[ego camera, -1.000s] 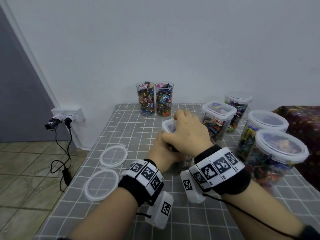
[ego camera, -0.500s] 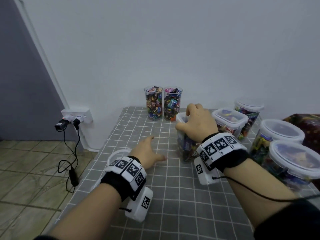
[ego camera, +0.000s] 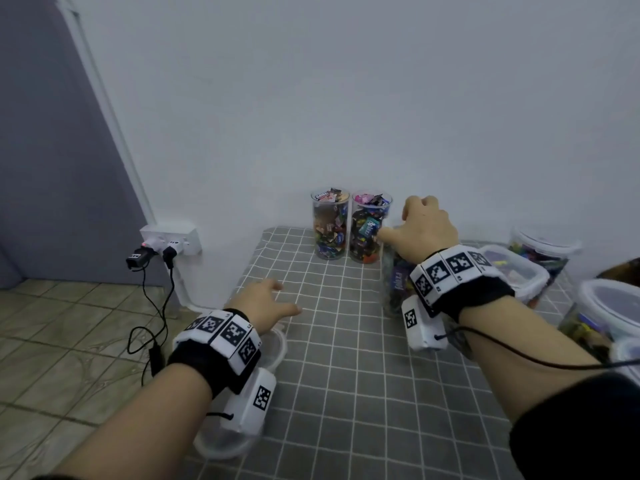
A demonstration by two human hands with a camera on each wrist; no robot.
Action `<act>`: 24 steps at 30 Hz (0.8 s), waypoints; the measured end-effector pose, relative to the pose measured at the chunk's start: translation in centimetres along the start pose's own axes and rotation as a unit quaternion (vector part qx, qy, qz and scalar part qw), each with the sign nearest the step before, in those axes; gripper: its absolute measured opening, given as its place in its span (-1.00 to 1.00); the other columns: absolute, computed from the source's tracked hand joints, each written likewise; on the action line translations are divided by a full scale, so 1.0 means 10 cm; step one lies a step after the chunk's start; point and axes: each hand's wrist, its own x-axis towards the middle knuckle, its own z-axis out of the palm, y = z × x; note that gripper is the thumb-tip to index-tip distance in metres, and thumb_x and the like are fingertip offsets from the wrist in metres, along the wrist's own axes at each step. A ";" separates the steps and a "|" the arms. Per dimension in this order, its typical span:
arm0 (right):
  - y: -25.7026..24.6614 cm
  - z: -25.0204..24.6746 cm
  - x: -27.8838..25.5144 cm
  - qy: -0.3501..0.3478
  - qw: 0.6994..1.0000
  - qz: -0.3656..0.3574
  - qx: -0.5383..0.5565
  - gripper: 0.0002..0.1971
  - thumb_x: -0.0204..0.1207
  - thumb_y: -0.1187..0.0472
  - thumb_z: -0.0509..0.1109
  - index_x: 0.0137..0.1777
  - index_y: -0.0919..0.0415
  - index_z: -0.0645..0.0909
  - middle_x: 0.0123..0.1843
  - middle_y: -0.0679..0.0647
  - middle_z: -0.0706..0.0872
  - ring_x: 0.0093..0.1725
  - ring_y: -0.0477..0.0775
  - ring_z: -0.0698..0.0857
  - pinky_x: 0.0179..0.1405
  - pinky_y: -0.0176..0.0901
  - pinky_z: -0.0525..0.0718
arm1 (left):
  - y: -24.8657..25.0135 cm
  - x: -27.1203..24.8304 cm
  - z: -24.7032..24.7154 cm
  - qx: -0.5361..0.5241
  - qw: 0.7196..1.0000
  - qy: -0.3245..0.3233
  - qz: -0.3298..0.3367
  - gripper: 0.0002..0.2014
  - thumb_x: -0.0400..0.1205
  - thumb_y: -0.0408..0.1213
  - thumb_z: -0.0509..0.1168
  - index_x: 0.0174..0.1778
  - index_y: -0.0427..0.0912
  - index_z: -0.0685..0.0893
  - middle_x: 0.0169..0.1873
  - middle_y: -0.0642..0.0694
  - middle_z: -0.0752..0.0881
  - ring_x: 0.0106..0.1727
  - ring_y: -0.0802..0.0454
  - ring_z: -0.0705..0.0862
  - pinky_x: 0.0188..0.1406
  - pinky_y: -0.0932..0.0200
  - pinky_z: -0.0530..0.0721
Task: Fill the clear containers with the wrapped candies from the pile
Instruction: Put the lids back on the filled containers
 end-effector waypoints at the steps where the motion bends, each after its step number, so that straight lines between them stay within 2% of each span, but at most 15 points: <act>1: 0.00 0.01 0.06 0.010 1.000 0.013 -0.005 -0.47 0.34 -0.10 0.40 0.21 0.20 0.45 0.22 0.17 0.45 0.15 0.27 0.51 0.09 0.14 0.58 | 0.01 0.04 -0.03 0.002 1.000 0.005 0.001 -0.36 0.48 0.10 0.42 0.43 -0.09 0.48 0.42 -0.14 0.51 0.33 -0.09 0.56 0.31 0.00 0.52; 7: 0.10 0.10 0.42 0.054 0.995 0.086 -0.019 -0.42 0.38 -0.06 0.40 0.29 0.27 0.42 0.31 0.24 0.41 0.26 0.31 0.44 0.10 0.16 0.48 | 0.14 0.33 -0.14 -0.038 0.999 0.028 -0.002 -0.37 0.51 0.04 0.41 0.46 -0.13 0.46 0.44 -0.13 0.50 0.39 -0.08 0.52 0.34 0.04 0.46; 12: 0.23 0.23 0.63 0.062 0.988 0.141 -0.009 -0.41 0.42 -0.05 0.38 0.35 0.30 0.40 0.34 0.27 0.41 0.31 0.35 0.42 0.19 0.23 0.45 | 0.24 0.57 -0.14 -0.044 0.999 0.027 0.001 -0.34 0.55 0.02 0.37 0.52 -0.18 0.38 0.47 -0.15 0.48 0.42 -0.10 0.50 0.37 0.03 0.44; 15: 0.25 0.33 0.66 0.057 0.987 0.149 -0.033 -0.42 0.45 -0.05 0.32 0.39 0.27 0.40 0.41 0.27 0.40 0.39 0.32 0.38 0.32 0.22 0.33 | 0.30 0.72 -0.13 -0.055 0.998 0.023 0.001 -0.31 0.56 0.03 0.36 0.55 -0.18 0.34 0.47 -0.16 0.47 0.43 -0.11 0.49 0.38 0.02 0.44; 17: 0.20 0.38 0.66 0.087 0.988 0.118 -0.036 -0.43 0.46 -0.03 0.32 0.41 0.26 0.41 0.54 0.26 0.29 0.52 0.26 0.25 0.47 0.24 0.16 | 0.35 0.82 -0.13 -0.064 0.998 0.029 0.002 -0.29 0.55 0.03 0.37 0.56 -0.18 0.31 0.48 -0.16 0.46 0.43 -0.12 0.49 0.38 0.01 0.44; 19: 0.09 0.43 0.64 0.139 0.988 0.058 -0.010 -0.41 0.48 0.00 0.35 0.44 0.29 0.41 0.61 0.26 0.21 0.60 0.24 0.15 0.56 0.19 0.02 | 0.39 0.95 -0.13 -0.080 0.996 0.037 0.003 -0.24 0.53 0.03 0.39 0.58 -0.18 0.27 0.50 -0.16 0.43 0.44 -0.14 0.48 0.41 -0.02 0.44; 22: -0.12 0.57 0.59 0.181 0.978 -0.030 0.097 -0.41 0.49 0.12 0.37 0.46 0.37 0.37 0.59 0.30 0.26 0.59 0.25 0.19 0.60 0.09 0.12 | 0.47 1.14 -0.14 -0.122 0.991 0.059 0.007 -0.16 0.49 0.03 0.44 0.60 -0.16 0.19 0.52 -0.18 0.39 0.46 -0.16 0.45 0.43 -0.08 0.44; 24: -0.21 0.70 0.59 0.175 0.972 -0.049 0.149 -0.37 0.47 0.17 0.38 0.50 0.39 0.32 0.57 0.30 0.28 0.58 0.24 0.21 0.58 -0.02 0.13 | 0.54 1.28 -0.13 -0.155 0.986 0.068 0.010 -0.14 0.49 0.00 0.45 0.61 -0.17 0.16 0.53 -0.21 0.37 0.48 -0.16 0.43 0.44 -0.06 0.42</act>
